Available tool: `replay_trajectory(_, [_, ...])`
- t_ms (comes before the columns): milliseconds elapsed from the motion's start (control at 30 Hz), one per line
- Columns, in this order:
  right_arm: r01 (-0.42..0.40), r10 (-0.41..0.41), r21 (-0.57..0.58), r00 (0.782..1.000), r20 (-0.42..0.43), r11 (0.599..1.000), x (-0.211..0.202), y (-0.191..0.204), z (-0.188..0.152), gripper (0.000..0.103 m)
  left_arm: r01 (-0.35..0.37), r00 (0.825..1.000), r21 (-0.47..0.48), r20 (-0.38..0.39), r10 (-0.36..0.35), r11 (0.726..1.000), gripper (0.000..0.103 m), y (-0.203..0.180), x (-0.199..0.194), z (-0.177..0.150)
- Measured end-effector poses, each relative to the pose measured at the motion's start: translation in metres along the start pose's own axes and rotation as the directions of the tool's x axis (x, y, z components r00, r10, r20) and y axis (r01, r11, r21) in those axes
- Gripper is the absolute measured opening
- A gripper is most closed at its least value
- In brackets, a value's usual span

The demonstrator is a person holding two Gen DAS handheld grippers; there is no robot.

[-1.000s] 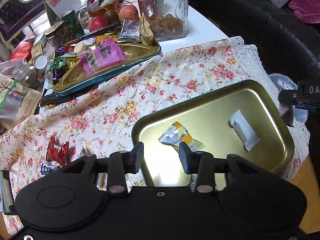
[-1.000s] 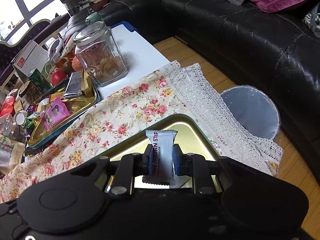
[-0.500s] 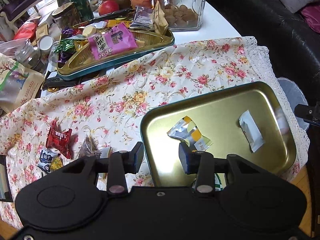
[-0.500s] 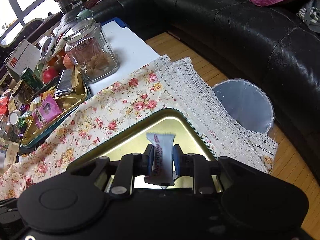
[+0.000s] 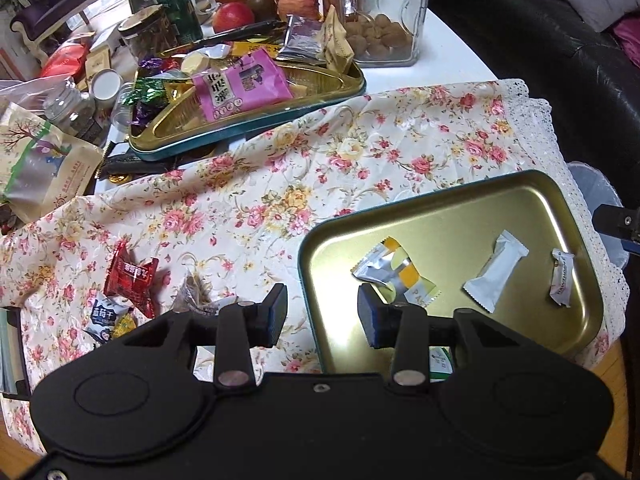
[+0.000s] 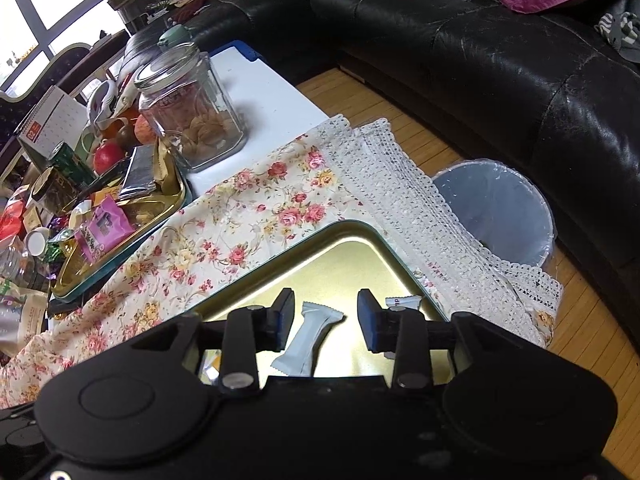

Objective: Organize snacks
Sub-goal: 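Move both grippers back over the candy pile on the floral cloth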

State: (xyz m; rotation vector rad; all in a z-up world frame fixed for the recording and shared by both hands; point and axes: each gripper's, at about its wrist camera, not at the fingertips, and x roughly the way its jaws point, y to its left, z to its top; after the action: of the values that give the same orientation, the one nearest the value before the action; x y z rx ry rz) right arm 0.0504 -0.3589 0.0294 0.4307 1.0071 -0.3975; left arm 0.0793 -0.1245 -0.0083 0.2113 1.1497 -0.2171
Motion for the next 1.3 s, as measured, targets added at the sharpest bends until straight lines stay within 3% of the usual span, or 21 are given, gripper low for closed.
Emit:
replay_trajectory(33, [0.000, 0.000, -0.006, 1.000, -0.001, 1.000, 0.000, 0.002, 0.000, 0.049, -0.002, 1.000, -0.006, 0.004, 0.002, 1.000, 0.049, 0.001, -0.001, 0.000])
replay_trajectory(367, [-0.015, 0.015, -0.003, 1.000, 0.007, 1.000, -0.007, 0.022, 0.004, 0.053, -0.007, 0.999, -0.053, 0.033, 0.009, 0.999, 0.049, 0.024, -0.013, 0.005])
replay_trajectory(700, [-0.078, 0.078, -0.032, 0.997, -0.018, 0.996, -0.008, 0.067, -0.002, 0.055, -0.009, 1.000, -0.157, 0.010, 0.010, 0.988, 0.049, 0.076, -0.025, 0.009])
replay_trajectory(933, [-0.154, 0.152, -0.056, 0.988, -0.037, 0.987, -0.015, 0.107, -0.009, 0.056, -0.080, 0.994, -0.248, 0.047, 0.095, 0.965, 0.049, 0.131, -0.045, 0.005])
replay_trajectory(1100, [-0.187, 0.180, -0.108, 0.981, -0.068, 0.977, -0.012, 0.142, -0.019, 0.056, -0.163, 0.981, -0.293, 0.050, 0.185, 0.942, 0.049, 0.170, -0.051, -0.002])
replay_trajectory(1300, [-0.205, 0.188, -0.171, 0.976, -0.110, 0.964, -0.006, 0.178, -0.034, 0.056, -0.166, 0.984, -0.362, 0.007, 0.180, 0.917, 0.049, 0.216, -0.052, -0.018])
